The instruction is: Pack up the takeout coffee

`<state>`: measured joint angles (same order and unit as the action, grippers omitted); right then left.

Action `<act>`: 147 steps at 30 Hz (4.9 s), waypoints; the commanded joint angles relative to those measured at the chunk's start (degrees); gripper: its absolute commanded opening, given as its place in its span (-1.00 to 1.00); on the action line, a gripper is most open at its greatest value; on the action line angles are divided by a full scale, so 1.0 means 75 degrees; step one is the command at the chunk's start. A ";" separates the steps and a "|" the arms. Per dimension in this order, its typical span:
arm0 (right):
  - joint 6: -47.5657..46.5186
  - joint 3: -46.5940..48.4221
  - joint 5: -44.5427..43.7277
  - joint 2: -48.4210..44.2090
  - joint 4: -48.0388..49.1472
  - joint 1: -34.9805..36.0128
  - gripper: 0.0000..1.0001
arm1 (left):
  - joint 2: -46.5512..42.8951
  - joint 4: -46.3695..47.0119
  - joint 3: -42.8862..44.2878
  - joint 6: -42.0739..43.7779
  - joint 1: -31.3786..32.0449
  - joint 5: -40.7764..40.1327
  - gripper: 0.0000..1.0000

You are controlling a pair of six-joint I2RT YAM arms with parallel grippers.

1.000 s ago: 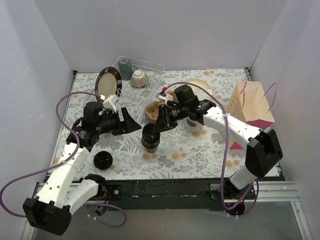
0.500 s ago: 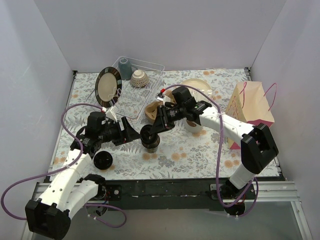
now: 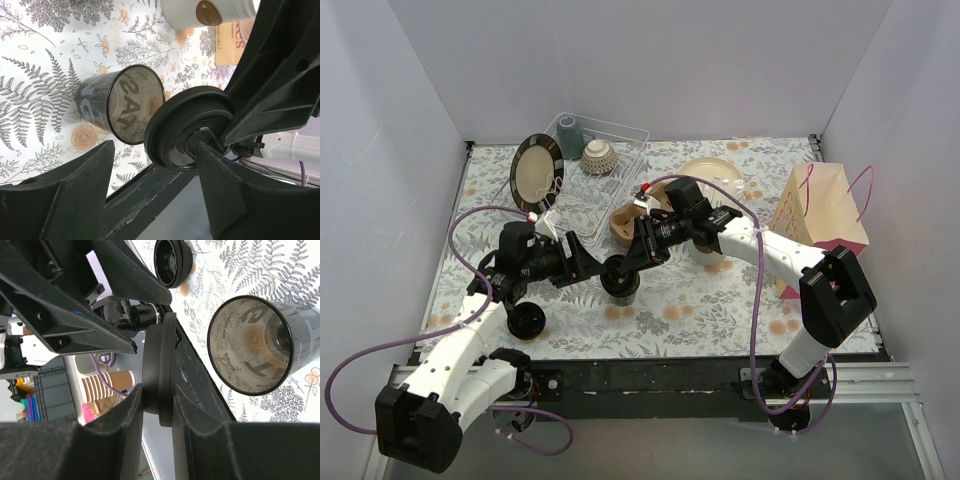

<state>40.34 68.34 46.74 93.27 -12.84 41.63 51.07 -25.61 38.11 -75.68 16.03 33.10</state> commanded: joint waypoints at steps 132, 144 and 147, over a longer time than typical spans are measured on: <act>-0.0597 0.0017 0.0799 0.0829 -0.0315 -0.0991 -0.17 | 0.1488 0.0801 -0.0194 -0.0667 0.0030 0.0403 0.02; -0.0878 0.0134 0.0343 0.0583 -0.0854 -0.1179 -0.11 | 0.1312 0.0789 -0.0077 -0.0644 0.0042 0.0368 0.09; -0.0960 0.0205 0.0202 0.0513 -0.0948 -0.1179 -0.07 | 0.1335 0.0777 -0.0042 -0.0551 0.0030 0.0391 0.14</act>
<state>35.05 68.45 49.80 100.14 -18.06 32.99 62.37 -20.49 35.42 -80.86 16.03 35.38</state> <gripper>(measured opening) 0.452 0.558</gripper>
